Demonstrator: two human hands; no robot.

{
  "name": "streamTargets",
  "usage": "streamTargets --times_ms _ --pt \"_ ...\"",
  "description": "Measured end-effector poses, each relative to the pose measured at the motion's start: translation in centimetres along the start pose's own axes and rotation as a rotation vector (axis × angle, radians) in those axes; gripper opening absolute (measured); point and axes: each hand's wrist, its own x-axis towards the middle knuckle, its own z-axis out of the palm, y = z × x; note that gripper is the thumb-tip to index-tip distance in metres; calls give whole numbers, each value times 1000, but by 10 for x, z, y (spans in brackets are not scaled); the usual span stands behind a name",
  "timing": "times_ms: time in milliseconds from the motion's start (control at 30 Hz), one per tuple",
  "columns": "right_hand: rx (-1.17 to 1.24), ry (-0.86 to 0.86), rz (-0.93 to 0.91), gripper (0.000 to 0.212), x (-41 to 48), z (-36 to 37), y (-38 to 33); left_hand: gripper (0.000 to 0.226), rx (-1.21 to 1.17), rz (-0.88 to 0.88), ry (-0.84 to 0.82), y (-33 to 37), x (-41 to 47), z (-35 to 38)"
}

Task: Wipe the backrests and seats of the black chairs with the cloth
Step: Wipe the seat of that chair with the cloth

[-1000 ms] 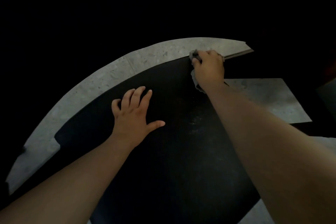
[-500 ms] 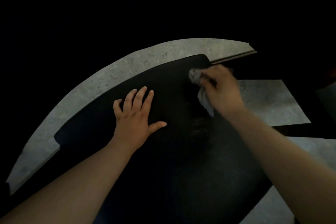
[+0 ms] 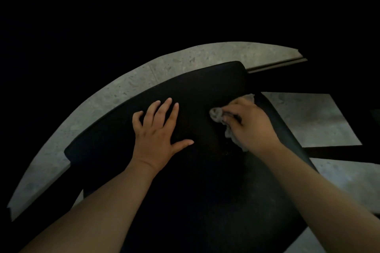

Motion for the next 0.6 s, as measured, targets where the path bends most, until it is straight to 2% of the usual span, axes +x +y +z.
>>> streamTargets --times_ms 133,233,333,467,533,600 --pt "6 173 30 22 32 -10 -12 91 -26 14 24 -1 -1 2" --pt "-57 212 1 22 90 1 -15 88 -48 20 51 -1 -3 3" --pt "-116 116 38 23 121 18 -12 88 -71 17 74 -1 -3 3" --pt "-51 46 -67 19 89 15 -10 88 -104 18 116 -2 -3 4" --pt "3 -86 -120 18 54 5 -9 87 -110 26 131 -1 -2 4" --pt "45 -227 -85 21 22 -5 -8 87 -112 24 126 -1 -2 4"
